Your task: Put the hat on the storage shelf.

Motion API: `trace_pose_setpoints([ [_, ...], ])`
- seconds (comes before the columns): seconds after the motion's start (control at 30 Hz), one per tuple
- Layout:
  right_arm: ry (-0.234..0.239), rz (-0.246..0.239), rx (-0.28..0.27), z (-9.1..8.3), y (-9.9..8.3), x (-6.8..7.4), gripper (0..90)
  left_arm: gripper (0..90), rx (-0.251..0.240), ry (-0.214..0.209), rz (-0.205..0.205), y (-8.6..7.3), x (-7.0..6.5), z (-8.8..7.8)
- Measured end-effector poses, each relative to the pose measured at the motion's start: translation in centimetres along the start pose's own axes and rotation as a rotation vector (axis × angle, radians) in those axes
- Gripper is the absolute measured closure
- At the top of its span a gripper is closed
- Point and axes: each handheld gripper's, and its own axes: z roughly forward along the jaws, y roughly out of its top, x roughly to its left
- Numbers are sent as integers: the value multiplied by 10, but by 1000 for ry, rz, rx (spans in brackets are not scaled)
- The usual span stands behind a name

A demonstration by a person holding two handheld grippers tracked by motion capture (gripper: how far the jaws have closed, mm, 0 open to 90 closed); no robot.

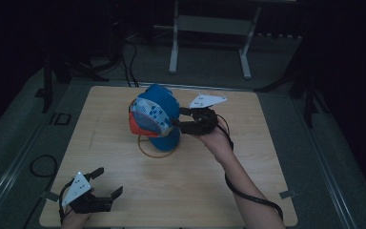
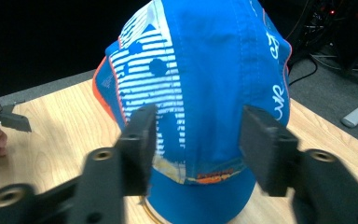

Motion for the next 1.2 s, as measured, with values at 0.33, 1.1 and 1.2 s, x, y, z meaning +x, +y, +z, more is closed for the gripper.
trace_pose_setpoints([
  [0.33, 19, 18, -14, -9, -19, -3, 154, 23, 8, 4, 1, 0, 1, 1],
  [1.1, 93, 11, 28, -16, -102, 3, 134, 22, 8, -2, -2, -2, 0, 2],
  [1.2, 99, 16, 36, -16, -112, 4, 134, 23, 7, -4, -2, -2, 0, 2],
])
